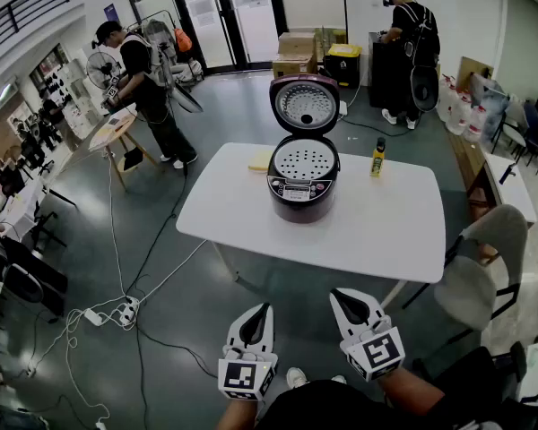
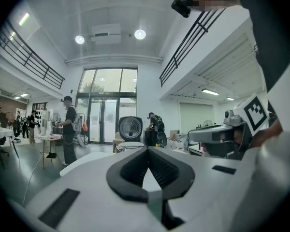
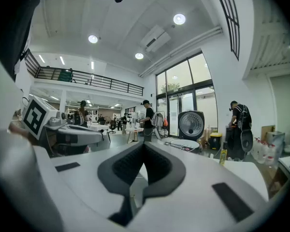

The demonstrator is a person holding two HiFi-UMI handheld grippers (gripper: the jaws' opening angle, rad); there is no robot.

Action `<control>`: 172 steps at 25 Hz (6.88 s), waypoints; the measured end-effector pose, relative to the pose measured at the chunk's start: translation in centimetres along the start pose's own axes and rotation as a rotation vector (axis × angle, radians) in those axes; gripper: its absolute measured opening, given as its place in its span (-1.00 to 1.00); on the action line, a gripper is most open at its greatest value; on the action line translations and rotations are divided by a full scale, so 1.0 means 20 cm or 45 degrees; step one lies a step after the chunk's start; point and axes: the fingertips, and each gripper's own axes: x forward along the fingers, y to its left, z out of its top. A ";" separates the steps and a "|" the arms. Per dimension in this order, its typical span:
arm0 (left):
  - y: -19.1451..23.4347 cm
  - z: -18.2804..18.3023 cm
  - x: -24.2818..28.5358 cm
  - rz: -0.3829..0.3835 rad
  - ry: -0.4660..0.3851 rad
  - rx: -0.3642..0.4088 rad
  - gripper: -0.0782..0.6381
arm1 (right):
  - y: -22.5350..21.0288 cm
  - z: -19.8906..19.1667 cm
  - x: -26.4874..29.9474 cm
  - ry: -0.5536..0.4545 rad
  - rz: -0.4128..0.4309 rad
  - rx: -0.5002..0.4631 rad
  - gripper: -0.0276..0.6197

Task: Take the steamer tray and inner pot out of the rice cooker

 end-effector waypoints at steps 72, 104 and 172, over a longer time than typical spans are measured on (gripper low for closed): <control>1.21 -0.06 2.41 -0.256 0.355 0.072 0.67 | -1.56 -0.20 1.91 0.307 -0.466 -0.010 0.91; 1.29 -0.67 3.03 -0.468 0.885 0.500 -0.05 | -1.87 -0.93 2.34 1.023 -0.222 -0.293 -0.32; 2.87 -0.28 1.94 -0.089 0.686 0.519 -0.53 | -0.31 -0.21 3.30 0.700 -0.137 -0.490 -0.68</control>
